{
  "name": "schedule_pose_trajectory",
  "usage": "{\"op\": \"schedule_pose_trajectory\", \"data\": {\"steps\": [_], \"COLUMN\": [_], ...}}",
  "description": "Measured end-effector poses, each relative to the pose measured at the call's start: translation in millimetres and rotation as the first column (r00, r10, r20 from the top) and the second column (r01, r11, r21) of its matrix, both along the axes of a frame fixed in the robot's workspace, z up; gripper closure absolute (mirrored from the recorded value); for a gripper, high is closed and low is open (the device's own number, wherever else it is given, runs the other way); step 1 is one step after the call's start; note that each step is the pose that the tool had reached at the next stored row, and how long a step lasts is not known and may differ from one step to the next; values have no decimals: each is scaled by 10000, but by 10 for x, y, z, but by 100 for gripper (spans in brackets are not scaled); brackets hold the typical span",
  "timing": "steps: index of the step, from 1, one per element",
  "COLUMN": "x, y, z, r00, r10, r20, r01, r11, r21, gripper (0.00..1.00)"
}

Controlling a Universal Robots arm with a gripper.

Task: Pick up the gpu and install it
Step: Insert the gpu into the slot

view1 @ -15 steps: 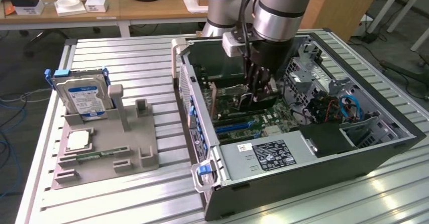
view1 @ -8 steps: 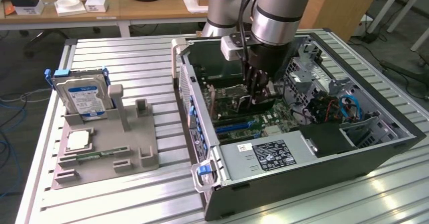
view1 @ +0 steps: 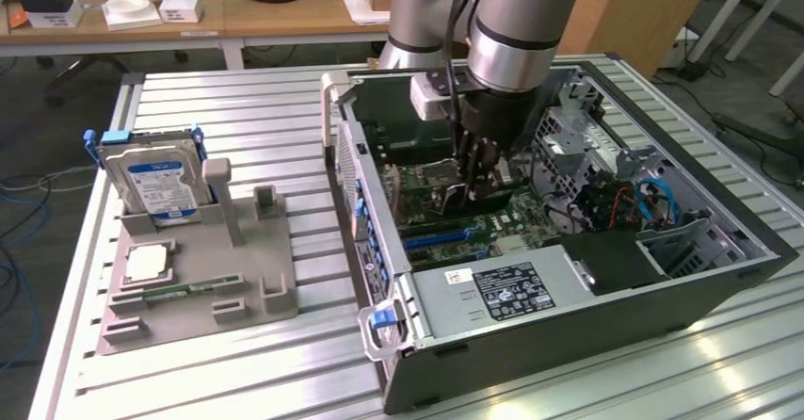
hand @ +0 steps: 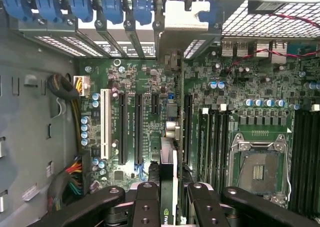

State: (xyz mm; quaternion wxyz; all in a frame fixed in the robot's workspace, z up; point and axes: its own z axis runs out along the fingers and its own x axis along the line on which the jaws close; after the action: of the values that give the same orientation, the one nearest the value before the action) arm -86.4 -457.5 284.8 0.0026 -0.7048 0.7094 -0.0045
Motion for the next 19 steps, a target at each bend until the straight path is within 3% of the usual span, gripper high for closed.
{"op": "schedule_pose_trajectory", "data": {"steps": [19], "x": [-45], "y": [-3], "z": [-203], "r00": [10000], "r10": [1], "r20": [0], "r01": [-1], "r11": [10000], "r21": [1], "gripper": [74]}}
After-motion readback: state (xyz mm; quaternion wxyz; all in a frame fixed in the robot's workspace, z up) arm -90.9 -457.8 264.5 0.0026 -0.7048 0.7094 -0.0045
